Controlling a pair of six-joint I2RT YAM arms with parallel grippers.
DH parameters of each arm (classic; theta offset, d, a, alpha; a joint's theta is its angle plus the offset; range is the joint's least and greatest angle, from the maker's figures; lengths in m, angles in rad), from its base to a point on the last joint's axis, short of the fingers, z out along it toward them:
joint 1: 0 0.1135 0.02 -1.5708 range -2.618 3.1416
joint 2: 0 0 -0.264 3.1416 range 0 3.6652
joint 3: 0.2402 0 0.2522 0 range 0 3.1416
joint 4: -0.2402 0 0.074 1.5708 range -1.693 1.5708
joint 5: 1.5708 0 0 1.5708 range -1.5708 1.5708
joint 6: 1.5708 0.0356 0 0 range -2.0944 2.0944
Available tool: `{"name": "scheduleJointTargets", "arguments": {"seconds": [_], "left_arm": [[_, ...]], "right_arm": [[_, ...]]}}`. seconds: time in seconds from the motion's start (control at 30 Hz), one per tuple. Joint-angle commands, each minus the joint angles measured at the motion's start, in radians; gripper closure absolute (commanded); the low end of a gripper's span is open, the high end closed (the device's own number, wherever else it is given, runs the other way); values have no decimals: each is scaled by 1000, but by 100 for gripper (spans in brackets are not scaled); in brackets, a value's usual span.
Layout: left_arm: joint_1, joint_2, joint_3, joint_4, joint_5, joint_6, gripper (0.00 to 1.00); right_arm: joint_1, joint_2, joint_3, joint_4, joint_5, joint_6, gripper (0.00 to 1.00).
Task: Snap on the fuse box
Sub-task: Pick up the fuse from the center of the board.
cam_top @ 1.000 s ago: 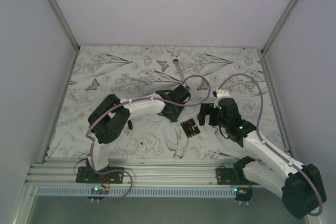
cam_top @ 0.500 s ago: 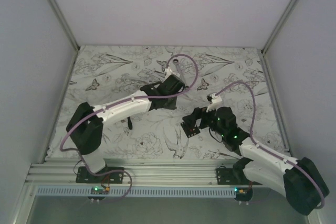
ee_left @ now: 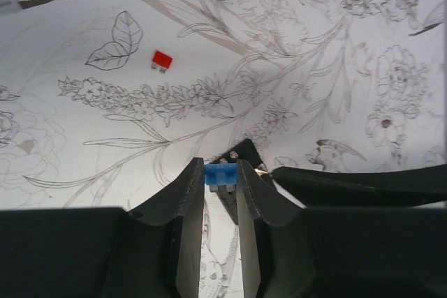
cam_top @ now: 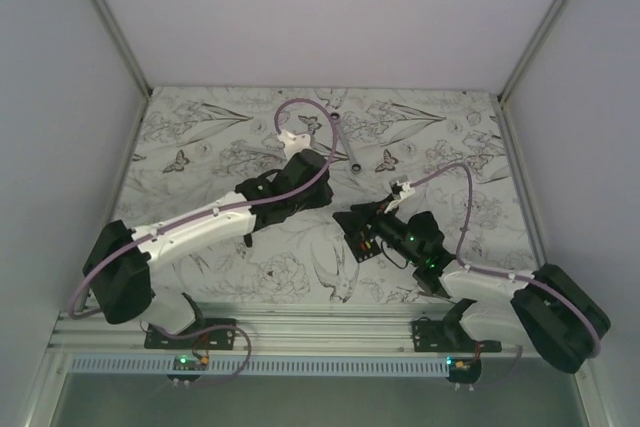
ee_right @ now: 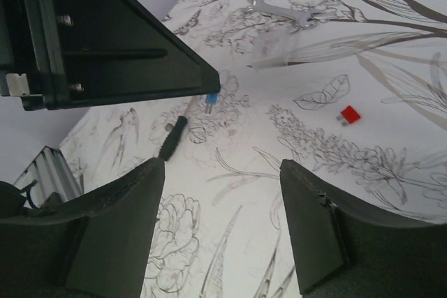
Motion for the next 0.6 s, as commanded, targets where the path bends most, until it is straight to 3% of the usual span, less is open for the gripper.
{"name": "scheduleJointTargets", "arguments": {"seconds": [0.0,0.23,0.57], "left_arm": [[-21,-52,-28,85,-13,-66,85],[-36,-79,-43,102,-2,-70,86],[-43,-100,-57,115,7,-68,86]], "right_arm": [[36,62,33,200,42,20,30],[59,173,103,259,40,19,43],[61,209,128,264,42,-1,65]]}}
